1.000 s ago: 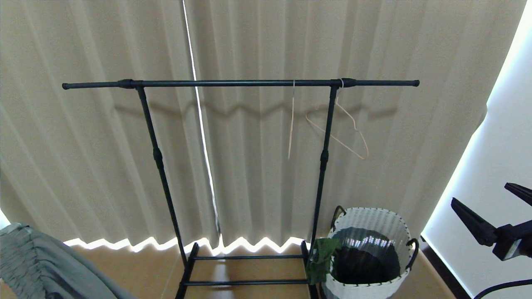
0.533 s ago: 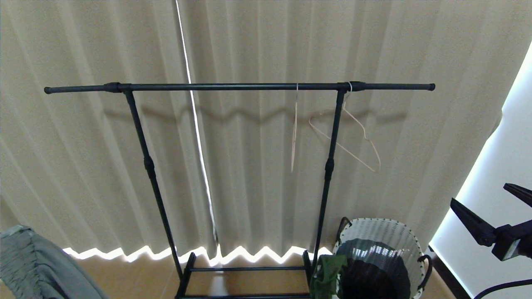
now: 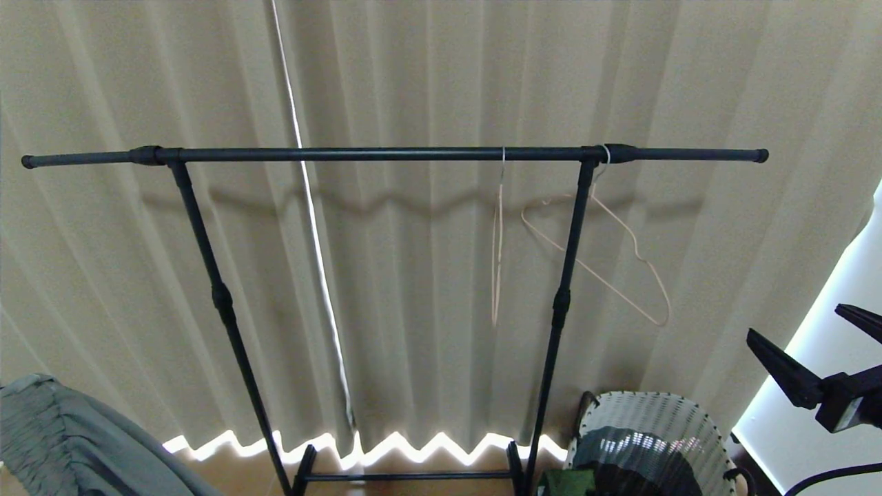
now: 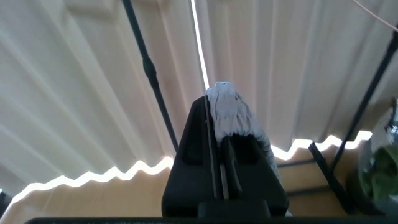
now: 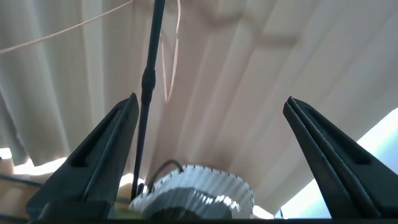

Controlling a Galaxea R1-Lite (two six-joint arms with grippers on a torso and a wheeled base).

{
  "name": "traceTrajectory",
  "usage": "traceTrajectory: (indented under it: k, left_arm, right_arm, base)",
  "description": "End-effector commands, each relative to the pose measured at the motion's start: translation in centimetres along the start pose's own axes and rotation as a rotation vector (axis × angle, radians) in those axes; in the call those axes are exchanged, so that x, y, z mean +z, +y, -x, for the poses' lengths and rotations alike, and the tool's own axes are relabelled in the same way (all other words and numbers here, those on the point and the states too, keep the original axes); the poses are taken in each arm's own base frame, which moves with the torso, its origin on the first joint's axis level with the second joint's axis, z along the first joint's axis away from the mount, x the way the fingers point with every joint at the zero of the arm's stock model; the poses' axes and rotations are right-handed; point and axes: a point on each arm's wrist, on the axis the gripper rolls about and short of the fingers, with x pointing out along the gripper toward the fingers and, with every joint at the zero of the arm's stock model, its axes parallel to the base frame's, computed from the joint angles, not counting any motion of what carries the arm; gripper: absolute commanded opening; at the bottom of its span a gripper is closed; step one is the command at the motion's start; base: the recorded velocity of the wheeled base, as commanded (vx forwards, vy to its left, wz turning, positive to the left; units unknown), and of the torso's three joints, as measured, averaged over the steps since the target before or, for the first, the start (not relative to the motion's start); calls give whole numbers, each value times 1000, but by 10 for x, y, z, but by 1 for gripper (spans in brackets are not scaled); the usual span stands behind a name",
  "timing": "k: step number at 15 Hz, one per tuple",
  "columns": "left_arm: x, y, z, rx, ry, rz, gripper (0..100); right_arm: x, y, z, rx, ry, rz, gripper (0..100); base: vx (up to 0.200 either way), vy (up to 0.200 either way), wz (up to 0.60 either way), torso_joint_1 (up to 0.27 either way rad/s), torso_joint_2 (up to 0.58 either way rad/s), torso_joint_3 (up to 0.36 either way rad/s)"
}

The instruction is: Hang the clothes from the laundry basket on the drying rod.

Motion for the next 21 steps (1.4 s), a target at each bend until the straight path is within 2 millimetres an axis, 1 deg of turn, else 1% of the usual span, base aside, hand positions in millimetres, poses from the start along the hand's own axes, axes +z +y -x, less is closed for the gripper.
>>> traceTrajectory:
  k: [1, 4, 7, 9, 12, 13, 14, 15, 16, 17, 19, 21]
  left_arm:
    - [0, 0, 0, 1, 1, 0, 0]
    - [-1, 0, 0, 0, 4, -2, 0]
    - [-3, -1, -1, -4, 11, -18, 0]
    - [-6, -3, -1, -39, 12, -24, 0]
    - [-5, -3, 1, -49, 1, -24, 0]
    - [-5, -3, 1, -49, -1, -22, 0]
    - [-5, -3, 2, -49, -9, -22, 0]
    - [-4, -3, 2, -48, -10, -23, 0]
    - [-3, -3, 3, -47, -16, -20, 0]
    - [-2, -2, 3, -46, -22, -15, 0]
    - [-1, -2, 7, -43, -46, -16, 0]
    - [-3, -2, 6, -46, -38, -20, 0]
  right_arm:
    - [0, 0, 0, 2, 2, 0, 100]
    - [-1, 0, 0, 2, 4, 0, 100]
    - [-2, 1, 0, 5, 11, 0, 100]
    - [-2, 1, 0, 8, 10, -3, 100]
    - [-18, 5, 8, 49, 71, -10, 100]
    - [-17, 5, 7, 69, 65, -11, 100]
    - [-2, 3, -3, 102, 2, -3, 100]
    - [5, 1, -9, 103, -1, 2, 100]
    - [15, -2, -21, 115, 68, 6, 100]
    - [22, -3, -27, 132, 136, 0, 100]
    - [45, -8, -42, 166, 265, -17, 100]
    - [58, -12, -65, 175, 319, -21, 100]
  base:
    - [200, 0, 0, 2, 2, 2]
    - [200, 0, 0, 7, -4, 2]
    - [0, 0, 0, 0, 0, 0]
    - [0, 0, 0, 0, 0, 0]
    - [0, 0, 0, 0, 0, 0]
    - [0, 0, 0, 0, 0, 0]
    - [0, 0, 0, 0, 0, 0]
    - [0, 0, 0, 0, 0, 0]
    - [0, 0, 0, 0, 0, 0]
    - [0, 0, 0, 0, 0, 0]
    - [0, 0, 0, 0, 0, 0]
    - [0, 0, 0, 0, 0, 0]
